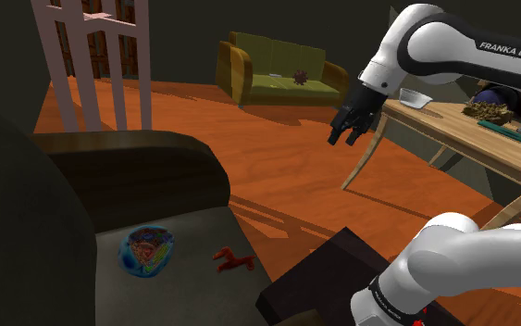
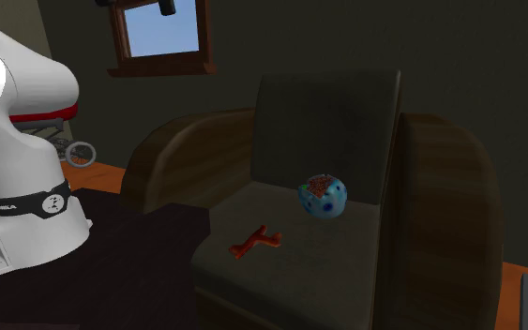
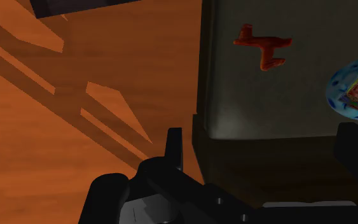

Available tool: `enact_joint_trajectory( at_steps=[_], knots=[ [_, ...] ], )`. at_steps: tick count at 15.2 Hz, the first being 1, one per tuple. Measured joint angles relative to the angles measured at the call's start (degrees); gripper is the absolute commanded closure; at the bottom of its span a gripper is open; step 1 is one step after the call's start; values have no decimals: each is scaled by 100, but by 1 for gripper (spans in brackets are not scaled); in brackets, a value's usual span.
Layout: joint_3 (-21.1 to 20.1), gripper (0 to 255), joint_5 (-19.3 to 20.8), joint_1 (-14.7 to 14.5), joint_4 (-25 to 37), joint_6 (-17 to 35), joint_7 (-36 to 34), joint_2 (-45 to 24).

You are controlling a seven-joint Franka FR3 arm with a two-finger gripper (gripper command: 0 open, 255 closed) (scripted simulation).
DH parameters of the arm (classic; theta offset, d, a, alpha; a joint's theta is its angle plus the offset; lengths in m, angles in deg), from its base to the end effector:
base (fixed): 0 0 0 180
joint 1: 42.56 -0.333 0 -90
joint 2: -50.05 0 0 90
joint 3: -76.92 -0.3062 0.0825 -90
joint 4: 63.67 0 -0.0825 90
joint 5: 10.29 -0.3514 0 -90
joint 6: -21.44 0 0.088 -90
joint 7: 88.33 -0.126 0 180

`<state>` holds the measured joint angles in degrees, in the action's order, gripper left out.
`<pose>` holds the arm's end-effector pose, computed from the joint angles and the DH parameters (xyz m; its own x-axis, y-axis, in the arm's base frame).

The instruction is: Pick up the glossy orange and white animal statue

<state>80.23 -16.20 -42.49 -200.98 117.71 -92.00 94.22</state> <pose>0.2960 -0.0096 0.5529 0.9919 -0.1191 0.0434 -0.1117 -0.9830 -0.1458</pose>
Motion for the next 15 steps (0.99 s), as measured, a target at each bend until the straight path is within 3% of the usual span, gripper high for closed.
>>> enact_joint_trajectory(
  at_steps=[4, 15],
  knots=[
    [-122, 0, -44, -87, -274, 362, 11, -93],
    [-786, 0, -271, -584, -1210, 2480, 28, -1272]
  ],
)
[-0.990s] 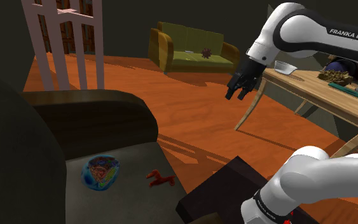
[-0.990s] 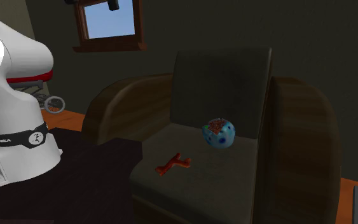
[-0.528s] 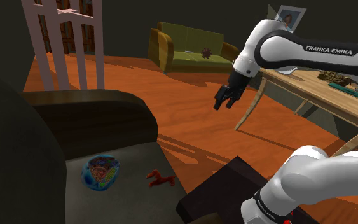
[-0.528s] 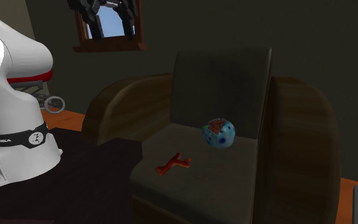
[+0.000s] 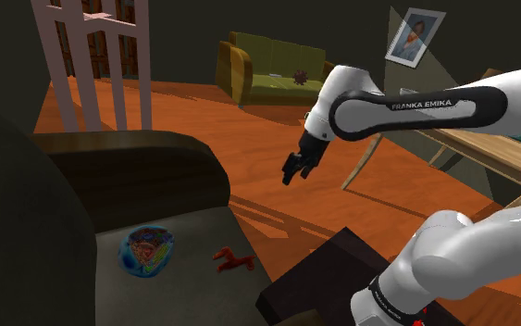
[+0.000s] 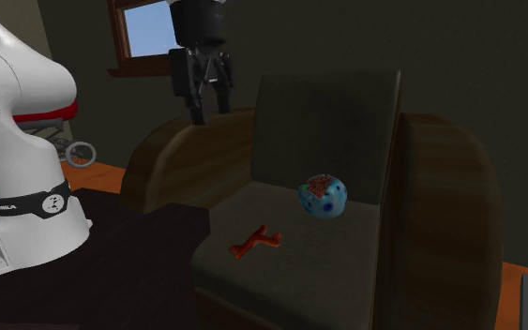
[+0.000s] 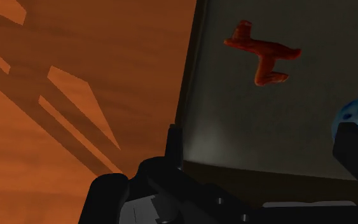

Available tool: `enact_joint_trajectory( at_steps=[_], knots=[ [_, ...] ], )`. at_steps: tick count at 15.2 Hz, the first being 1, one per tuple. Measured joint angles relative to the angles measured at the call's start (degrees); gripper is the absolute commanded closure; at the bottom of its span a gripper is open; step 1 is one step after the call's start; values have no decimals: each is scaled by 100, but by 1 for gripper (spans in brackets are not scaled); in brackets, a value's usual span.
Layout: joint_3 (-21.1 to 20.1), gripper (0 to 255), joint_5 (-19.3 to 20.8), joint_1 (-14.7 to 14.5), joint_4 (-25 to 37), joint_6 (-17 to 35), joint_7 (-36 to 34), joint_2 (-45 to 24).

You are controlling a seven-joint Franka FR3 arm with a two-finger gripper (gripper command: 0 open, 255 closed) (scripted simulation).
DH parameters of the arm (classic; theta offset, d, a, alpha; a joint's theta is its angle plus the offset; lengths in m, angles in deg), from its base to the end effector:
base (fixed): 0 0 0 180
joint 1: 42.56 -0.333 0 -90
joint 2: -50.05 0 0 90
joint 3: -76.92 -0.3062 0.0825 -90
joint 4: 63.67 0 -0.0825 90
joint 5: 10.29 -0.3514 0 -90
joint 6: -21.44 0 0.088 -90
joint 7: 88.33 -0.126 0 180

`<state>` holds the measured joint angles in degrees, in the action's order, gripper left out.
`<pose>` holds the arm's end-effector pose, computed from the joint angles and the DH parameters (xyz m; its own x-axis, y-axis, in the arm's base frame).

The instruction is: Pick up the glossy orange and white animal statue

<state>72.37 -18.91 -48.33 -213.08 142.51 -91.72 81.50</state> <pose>0.3476 0.0725 0.4240 0.9984 0.0340 0.0454 0.0381 -0.9948 -0.0941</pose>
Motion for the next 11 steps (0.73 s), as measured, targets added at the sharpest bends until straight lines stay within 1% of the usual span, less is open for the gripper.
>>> enact_joint_trajectory(
  at_steps=[2, 7, 11],
  knots=[
    [-123, 0, -29, -83, -140, 466, 6, -332],
    [-425, 0, 0, -242, -137, 1454, -45, -1325],
    [-689, 0, 147, -349, -92, 2228, -209, -2155]
  ],
)
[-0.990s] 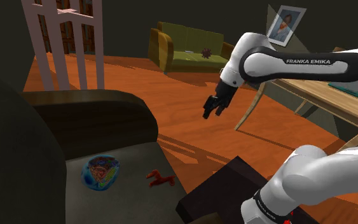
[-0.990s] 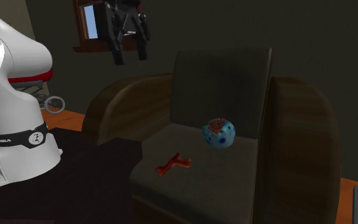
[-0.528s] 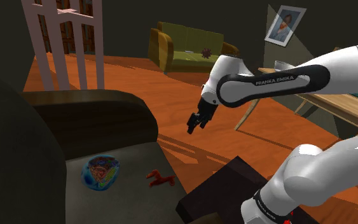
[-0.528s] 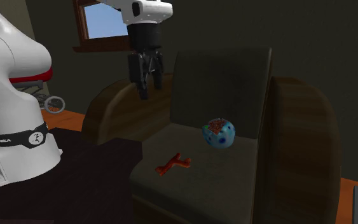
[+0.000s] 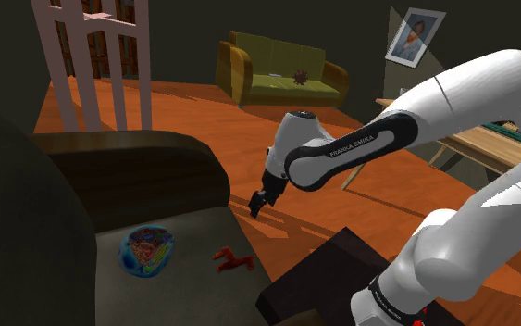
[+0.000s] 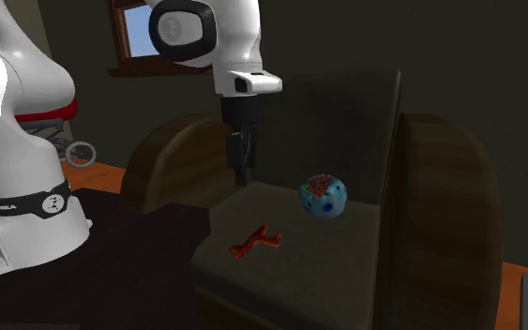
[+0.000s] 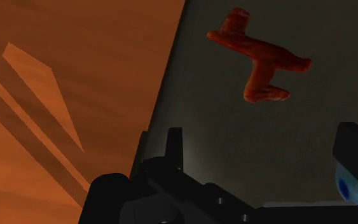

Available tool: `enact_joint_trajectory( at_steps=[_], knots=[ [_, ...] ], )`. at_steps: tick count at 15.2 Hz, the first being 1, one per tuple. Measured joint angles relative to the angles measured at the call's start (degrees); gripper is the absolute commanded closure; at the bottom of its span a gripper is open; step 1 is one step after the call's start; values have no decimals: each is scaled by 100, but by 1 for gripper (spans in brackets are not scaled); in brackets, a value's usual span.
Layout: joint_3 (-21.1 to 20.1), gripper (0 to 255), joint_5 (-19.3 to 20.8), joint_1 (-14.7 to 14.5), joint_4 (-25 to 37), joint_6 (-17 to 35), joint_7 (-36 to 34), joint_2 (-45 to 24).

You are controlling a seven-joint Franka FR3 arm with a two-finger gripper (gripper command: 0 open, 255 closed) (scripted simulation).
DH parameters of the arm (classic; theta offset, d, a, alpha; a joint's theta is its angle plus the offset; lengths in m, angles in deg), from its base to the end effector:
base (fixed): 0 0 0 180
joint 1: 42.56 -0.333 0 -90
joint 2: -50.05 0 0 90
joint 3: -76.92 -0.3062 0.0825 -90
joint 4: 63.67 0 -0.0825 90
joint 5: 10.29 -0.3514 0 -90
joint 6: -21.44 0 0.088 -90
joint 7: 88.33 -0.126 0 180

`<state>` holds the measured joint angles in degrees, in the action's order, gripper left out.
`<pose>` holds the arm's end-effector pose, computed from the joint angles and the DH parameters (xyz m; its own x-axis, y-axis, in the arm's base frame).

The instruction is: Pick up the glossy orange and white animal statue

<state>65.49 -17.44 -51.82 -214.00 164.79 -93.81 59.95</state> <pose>0.3844 0.1436 0.3078 0.9857 0.1631 0.0425 0.1651 -0.9850 -0.0494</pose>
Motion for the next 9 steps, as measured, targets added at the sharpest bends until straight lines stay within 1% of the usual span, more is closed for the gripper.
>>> enact_joint_trajectory(
  at_steps=[3, 5, 7, 9],
  knots=[
    [-144, 0, 273, -40, 134, 553, -187, -710],
    [-203, 0, 556, -85, 284, 877, -390, -1205],
    [-174, 0, 895, -141, 434, 1191, -575, -1702],
    [-94, 0, 1294, -314, 614, 1505, -883, -2232]
  ],
)
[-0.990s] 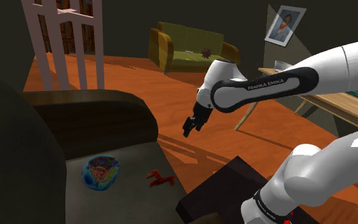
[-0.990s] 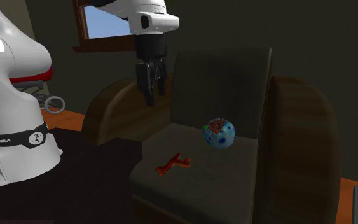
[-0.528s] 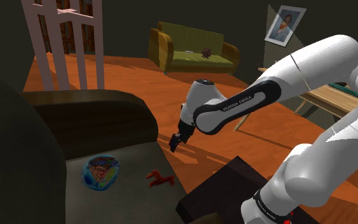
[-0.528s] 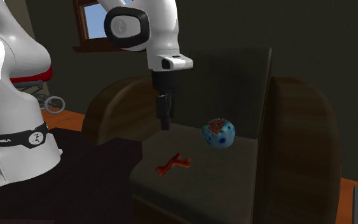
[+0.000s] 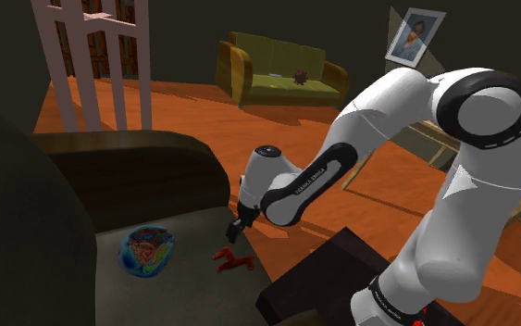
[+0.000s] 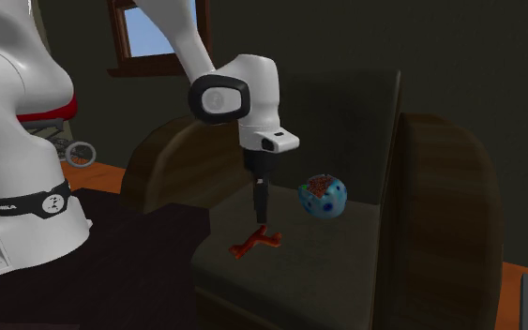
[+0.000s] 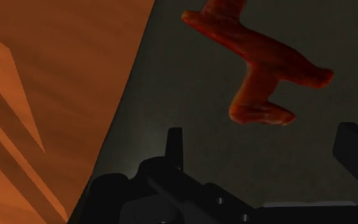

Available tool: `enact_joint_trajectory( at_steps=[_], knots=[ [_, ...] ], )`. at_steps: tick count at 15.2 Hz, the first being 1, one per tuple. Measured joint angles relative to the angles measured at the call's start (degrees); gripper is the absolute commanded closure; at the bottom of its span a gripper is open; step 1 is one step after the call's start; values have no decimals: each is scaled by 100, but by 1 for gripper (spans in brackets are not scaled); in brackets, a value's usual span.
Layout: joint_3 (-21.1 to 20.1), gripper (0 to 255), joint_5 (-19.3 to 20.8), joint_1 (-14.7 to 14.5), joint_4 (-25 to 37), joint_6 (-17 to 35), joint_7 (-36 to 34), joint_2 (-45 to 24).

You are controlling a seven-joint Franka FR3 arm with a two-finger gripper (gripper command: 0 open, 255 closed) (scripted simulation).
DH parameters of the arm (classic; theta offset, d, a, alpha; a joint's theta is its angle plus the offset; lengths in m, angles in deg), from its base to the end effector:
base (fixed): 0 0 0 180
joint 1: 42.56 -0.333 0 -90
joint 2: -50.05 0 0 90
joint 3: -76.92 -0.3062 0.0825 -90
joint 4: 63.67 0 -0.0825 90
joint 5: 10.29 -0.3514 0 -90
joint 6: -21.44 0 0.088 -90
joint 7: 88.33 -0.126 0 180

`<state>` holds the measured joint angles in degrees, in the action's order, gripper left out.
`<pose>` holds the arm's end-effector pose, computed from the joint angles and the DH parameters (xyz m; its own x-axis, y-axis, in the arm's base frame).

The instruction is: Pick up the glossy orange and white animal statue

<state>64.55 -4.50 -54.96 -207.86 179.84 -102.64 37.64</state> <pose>0.4092 0.1969 0.2039 0.9632 0.2664 0.0361 0.2670 -0.9636 -0.0147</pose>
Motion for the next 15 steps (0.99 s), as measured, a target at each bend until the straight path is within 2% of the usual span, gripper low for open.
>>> enact_joint_trajectory(
  at_steps=[5, 12, 13, 15],
  knots=[
    [351, 0, 687, -516, 527, 445, -499, -1032],
    [638, 0, 933, -782, 728, 882, -706, -1666],
    [651, 255, 941, -791, 745, 902, -710, -1702],
    [666, 255, 947, -795, 763, 918, -714, -1722]
  ],
)
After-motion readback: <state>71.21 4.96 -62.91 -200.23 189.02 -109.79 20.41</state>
